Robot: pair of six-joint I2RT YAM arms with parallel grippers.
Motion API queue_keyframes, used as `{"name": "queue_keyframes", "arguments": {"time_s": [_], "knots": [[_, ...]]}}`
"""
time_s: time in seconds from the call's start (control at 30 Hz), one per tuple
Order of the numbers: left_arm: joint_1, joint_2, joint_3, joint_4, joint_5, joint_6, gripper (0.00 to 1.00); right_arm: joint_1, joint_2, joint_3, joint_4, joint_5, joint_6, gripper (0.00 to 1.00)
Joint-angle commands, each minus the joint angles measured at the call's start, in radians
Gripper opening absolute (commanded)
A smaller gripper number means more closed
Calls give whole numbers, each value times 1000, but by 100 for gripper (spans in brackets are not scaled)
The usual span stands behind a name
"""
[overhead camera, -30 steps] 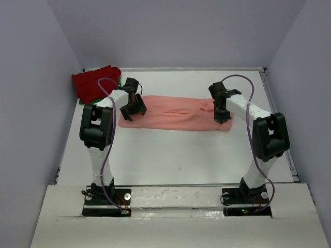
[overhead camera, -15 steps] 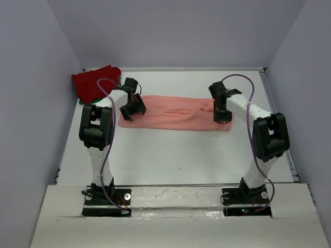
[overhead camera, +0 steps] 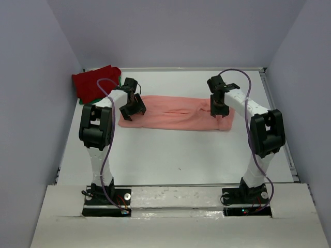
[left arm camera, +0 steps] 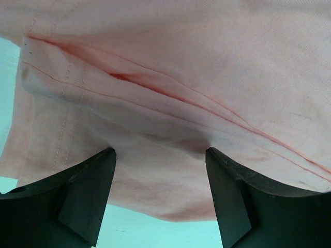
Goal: Fold and stack the t-shirts
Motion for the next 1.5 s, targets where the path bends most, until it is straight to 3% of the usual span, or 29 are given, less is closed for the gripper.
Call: {"name": "queue_keyframes", "arguments": {"time_s": [0.0,0.17,0.3,0.37,0.43,0.47,0.5,0.9,1.2,1.47], "knots": [[-1,19,-36,2,42,1,82,5,25,-1,13,-24,-2,45],[1,21,-33,0,42,3,82,5,32,-19,36,-35,4,44],[1,19,-34,0,42,3,82,5,48,-18,36,-23,9,34],[-1,16,-36,0,42,4,82,5,48,-19,36,-23,19,26],[-1,16,-39,2,39,3,82,5,40,-22,36,-5,42,8],[-1,15,-39,2,39,3,82,5,35,-24,35,5,50,8],[-1,18,-37,2,40,1,82,5,34,-25,35,18,56,0],[16,32,-68,10,68,-25,82,5,-12,-70,-82,357,306,0],[36,36,-73,8,82,-23,82,-30,-51,-62,-120,413,328,0],[38,45,-88,16,94,-26,82,-85,-23,53,-197,456,332,0]]}}
